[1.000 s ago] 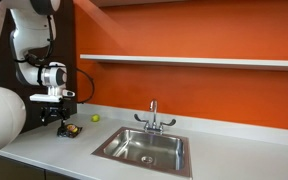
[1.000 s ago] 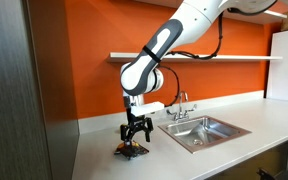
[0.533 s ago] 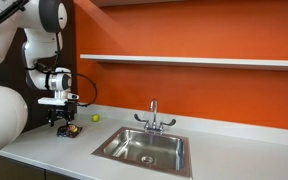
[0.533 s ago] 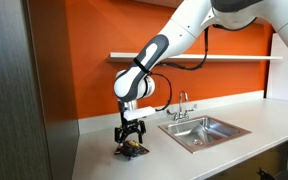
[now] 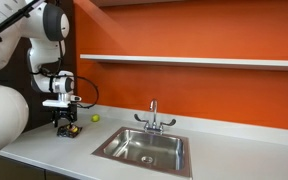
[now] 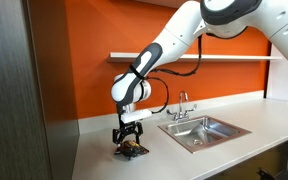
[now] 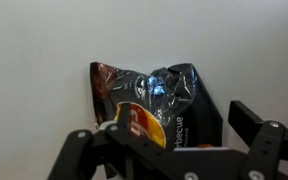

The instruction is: Pick up the object from the counter and put it in the sink

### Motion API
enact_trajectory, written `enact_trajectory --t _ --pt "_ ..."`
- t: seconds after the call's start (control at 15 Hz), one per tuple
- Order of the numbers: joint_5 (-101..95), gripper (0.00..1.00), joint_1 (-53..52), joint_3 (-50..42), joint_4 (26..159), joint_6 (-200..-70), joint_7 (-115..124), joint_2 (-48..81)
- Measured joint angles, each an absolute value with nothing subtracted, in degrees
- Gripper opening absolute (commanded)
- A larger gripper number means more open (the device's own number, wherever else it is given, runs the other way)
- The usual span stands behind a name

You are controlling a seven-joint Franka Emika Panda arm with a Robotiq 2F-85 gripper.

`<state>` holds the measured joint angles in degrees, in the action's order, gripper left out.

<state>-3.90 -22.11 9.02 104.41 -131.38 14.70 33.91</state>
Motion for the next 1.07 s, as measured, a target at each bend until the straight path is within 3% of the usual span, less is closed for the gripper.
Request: enact_trajectory --t 0.73,0.8,0.87,1.0,1.07 --pt "-3.9 1.00 -22.6 7.5 101.0 -131.3 15.5 36.4" --pt "-3.9 0.93 -22.6 7.4 100.9 -131.3 15.6 36.6" --pt "-3.9 0.74 -22.6 7.4 100.7 -131.3 15.6 36.8" --pt "-3.9 0.68 -22.6 7.2 100.4 -131.3 15.7 37.1" --pt "-3.9 0.60 -22.6 7.2 100.2 -131.3 15.7 37.3"
